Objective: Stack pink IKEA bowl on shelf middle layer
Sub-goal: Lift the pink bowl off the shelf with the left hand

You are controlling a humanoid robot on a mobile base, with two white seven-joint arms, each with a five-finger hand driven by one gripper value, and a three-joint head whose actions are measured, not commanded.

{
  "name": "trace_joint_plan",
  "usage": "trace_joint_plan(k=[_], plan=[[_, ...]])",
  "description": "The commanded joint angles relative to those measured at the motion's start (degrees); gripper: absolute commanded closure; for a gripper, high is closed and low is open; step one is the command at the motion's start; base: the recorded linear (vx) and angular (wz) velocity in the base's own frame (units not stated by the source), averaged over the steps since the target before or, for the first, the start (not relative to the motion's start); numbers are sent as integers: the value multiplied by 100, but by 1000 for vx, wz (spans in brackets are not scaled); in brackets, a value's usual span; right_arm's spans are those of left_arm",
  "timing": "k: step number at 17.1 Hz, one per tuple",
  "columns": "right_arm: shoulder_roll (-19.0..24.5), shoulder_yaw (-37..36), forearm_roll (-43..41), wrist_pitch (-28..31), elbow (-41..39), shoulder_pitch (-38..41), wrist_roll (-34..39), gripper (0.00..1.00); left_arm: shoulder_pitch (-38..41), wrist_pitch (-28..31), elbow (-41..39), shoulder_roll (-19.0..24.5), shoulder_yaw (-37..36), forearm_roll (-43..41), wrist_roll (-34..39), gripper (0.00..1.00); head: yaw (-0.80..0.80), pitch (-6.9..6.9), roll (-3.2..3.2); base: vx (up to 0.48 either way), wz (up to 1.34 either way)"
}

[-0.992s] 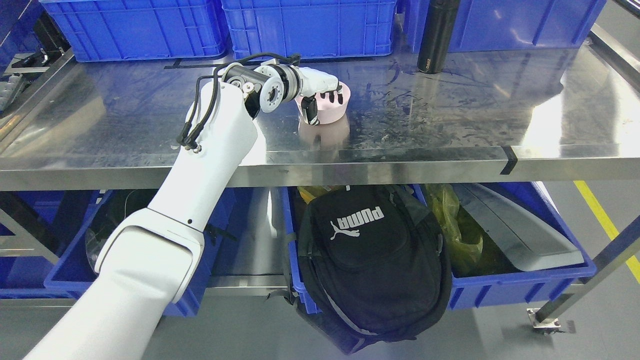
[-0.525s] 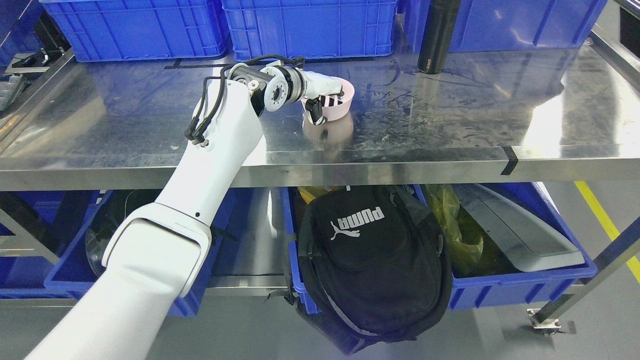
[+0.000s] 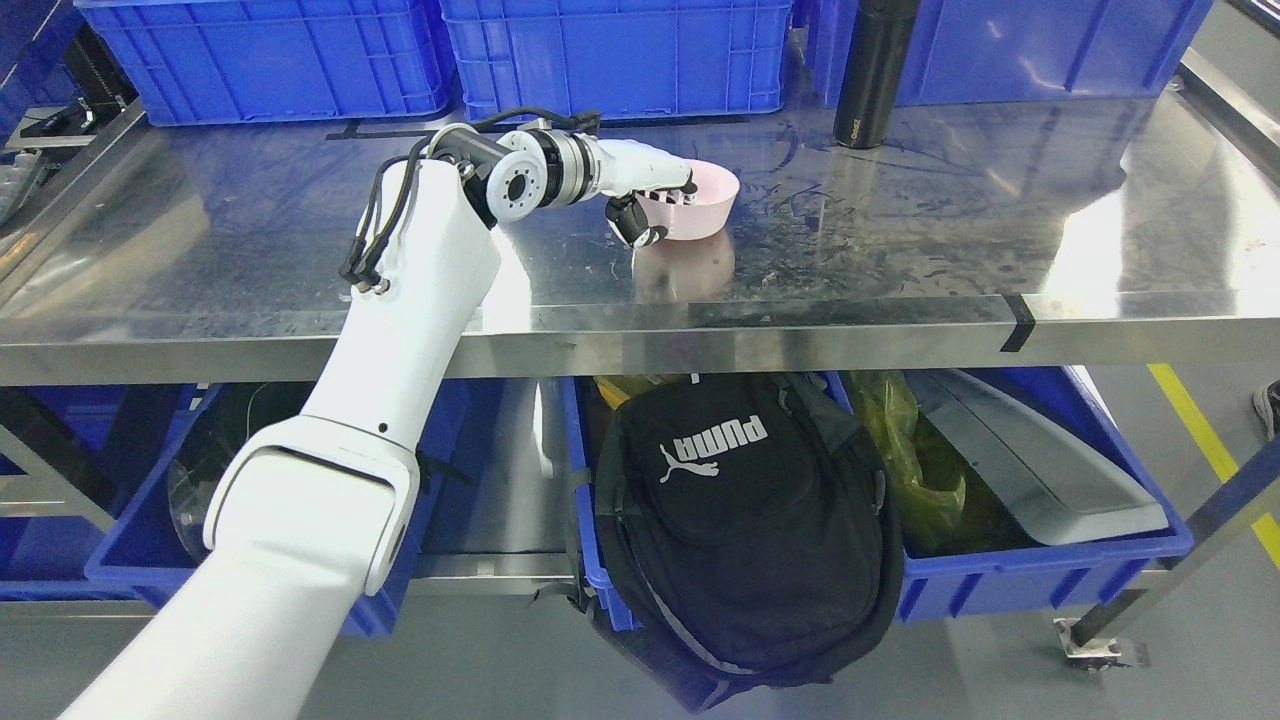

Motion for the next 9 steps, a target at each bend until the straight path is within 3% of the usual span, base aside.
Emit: trace_joint_plan(k=[1, 7, 9], plan=[[-100, 0, 0, 3, -100, 132, -4, 0, 339, -1057, -1016, 116, 2085, 91, -262, 99, 0, 0, 0, 7, -27], [-100, 0, 0, 3, -100, 132, -4, 0, 1094, -1971, -2369, 142, 2386, 749, -210, 100, 0, 0, 0, 0, 0], [-100, 0, 0, 3, -100, 132, -4, 0, 1296, -1982, -2616, 142, 2579, 1099, -201, 100, 0, 0, 0, 0, 0]])
